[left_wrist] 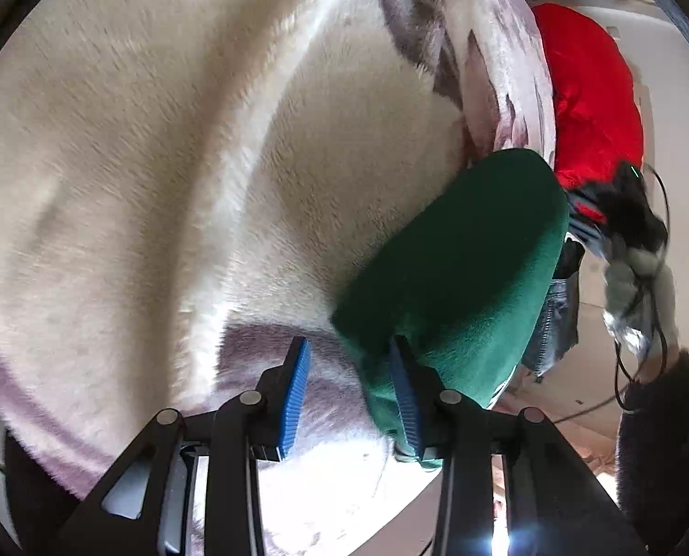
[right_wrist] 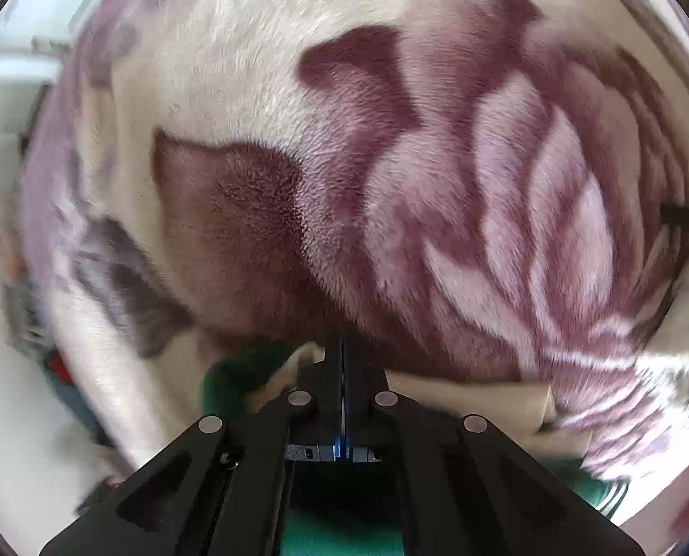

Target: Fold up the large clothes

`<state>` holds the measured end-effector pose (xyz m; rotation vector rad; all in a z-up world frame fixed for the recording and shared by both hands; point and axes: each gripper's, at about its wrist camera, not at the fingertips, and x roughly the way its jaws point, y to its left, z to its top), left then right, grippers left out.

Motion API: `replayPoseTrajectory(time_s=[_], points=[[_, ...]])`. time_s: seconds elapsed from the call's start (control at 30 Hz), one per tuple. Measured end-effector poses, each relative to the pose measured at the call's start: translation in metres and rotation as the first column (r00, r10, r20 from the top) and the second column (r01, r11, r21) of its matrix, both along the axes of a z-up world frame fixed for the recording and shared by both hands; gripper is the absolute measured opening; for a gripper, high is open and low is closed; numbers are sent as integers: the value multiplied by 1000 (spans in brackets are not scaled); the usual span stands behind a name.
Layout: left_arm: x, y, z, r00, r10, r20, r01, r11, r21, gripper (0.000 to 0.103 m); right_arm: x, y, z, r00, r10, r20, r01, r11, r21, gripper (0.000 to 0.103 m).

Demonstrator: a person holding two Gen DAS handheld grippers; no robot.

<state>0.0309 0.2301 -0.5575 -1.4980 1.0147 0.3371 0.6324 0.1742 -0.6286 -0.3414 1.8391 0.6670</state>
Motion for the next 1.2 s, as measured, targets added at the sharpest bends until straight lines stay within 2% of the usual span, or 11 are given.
replayPoseTrajectory(time_s=[0.13,0.3,0.33,0.4,0.5,0.57,0.67,0.83,0.97,1.07,1.2], points=[[2,6,17,996,-39,-82,48,993,112,33,22,-61,56,987,-141,76,133,986,99,14],[22,12,30,977,-131,-168,176,940,293,82,8,-103,36,979,-156,-134,179,966,187,24],[29,12,31,974,-149,-171,198,928,315,82,-3,-106,15,985,-132,-112,146,982,124,40],[46,11,35,965,-192,-180,246,904,351,82,-13,-119,-8,994,-104,-30,105,994,39,43],[70,6,47,941,-276,-194,335,835,437,82,-10,-163,20,966,-259,-23,259,952,163,52],[81,3,51,930,-295,-221,367,790,491,82,-13,-215,50,921,-388,6,375,893,247,81],[102,2,49,918,-316,-241,397,754,524,82,-27,-290,70,868,-494,46,468,847,250,83],[122,6,46,908,-350,-230,418,750,512,82,-61,-388,29,795,-606,-22,599,780,181,87],[134,7,42,885,-395,-246,465,738,488,82,-84,-405,-6,745,-656,-125,664,710,234,95],[142,10,35,867,-439,-237,497,724,478,82,-88,-390,-27,756,-618,-215,651,677,343,101],[158,21,12,861,-498,-104,498,783,372,82,-81,-375,-68,771,-559,-306,637,655,407,103]])
